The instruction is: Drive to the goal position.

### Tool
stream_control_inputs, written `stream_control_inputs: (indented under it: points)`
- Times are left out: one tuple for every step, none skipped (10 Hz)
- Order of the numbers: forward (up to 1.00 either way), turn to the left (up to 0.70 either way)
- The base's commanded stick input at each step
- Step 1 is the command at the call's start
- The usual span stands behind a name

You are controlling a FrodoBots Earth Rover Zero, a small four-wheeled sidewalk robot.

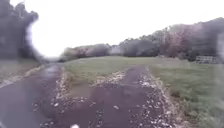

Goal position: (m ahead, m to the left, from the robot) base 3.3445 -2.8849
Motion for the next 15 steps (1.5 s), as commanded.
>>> stream_control_inputs:
  points:
    - [0.70,-0.01]
    - [0.70,-0.04]
    - [0.70,-0.10]
    - [0.70,-0.12]
    - [0.70,-0.08]
    - [0.70,0.00]
    - [0.70,0.00]
    - [0.70,0.00]
    - [0.70,-0.05]
    - [0.70,-0.11]
    - [0.70,-0.13]
    - [0.70,-0.14]
    - [0.70,-0.14]
    - [0.70,-0.14]
    - [0.70,-0.14]
